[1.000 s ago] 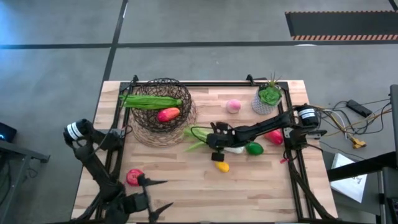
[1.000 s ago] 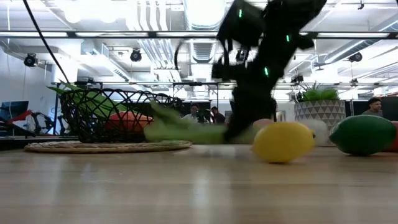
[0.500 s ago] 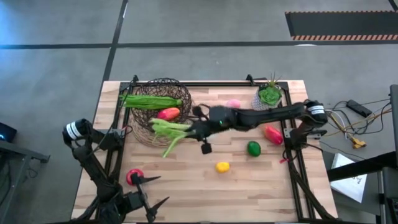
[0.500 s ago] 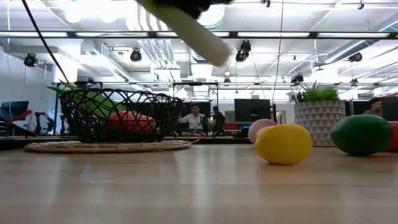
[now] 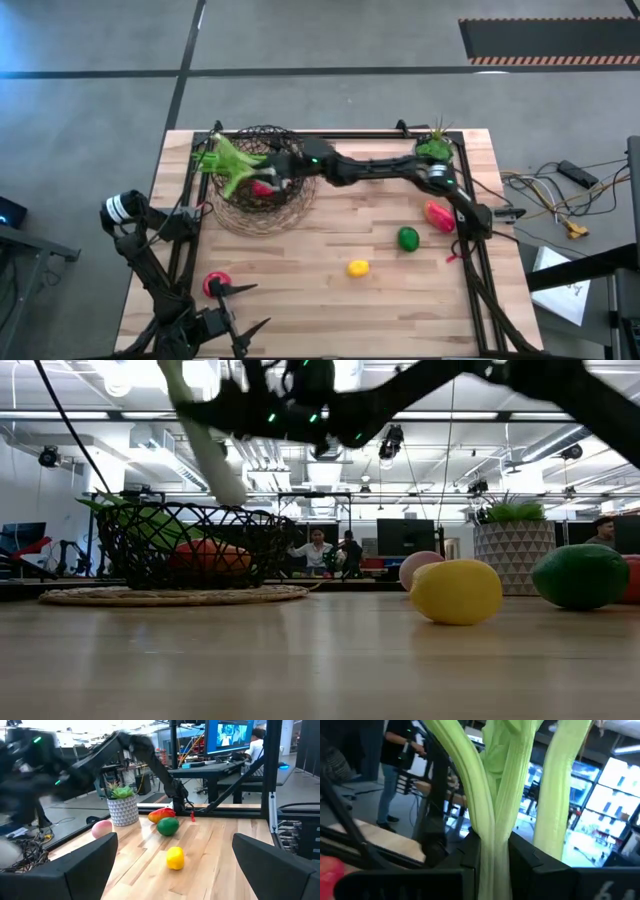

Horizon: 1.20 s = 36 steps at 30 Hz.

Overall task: Build produce basket
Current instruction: Put the green celery into the black mesh basket

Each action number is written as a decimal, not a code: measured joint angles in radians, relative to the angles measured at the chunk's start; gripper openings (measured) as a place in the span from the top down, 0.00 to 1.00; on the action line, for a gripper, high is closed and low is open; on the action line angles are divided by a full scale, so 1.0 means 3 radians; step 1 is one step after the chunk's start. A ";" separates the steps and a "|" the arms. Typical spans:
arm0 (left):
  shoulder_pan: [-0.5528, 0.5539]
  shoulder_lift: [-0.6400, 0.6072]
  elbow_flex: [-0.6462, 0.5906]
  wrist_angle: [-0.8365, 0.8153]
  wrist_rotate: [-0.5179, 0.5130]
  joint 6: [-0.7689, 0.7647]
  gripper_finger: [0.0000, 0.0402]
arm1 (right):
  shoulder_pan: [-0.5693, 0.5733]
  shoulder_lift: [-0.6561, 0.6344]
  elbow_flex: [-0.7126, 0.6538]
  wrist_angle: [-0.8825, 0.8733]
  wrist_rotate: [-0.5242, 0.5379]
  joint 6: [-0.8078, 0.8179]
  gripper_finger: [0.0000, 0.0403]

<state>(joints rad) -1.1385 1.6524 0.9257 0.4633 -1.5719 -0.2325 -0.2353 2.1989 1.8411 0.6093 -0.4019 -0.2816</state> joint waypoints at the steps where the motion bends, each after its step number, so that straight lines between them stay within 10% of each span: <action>1: 0.0000 -0.0001 0.0000 0.0000 0.0000 0.0000 0.06 | -0.0038 0.0137 0.0149 -0.0064 0.0001 0.0031 0.88; 20: 0.0119 0.0000 -0.0064 -0.0003 0.0003 -0.0080 0.06 | -0.0237 0.1123 0.1716 -0.2309 0.0038 0.0118 0.85; 36: 0.0264 -0.0047 -0.0058 0.0003 0.0002 -0.0079 0.06 | -0.0244 0.0839 0.1714 -0.2518 0.0023 0.0290 0.43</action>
<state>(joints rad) -1.0592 1.6384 0.9081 0.4641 -1.5712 -0.2561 -0.3084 2.4505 2.3551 -0.1463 -0.3950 -0.1947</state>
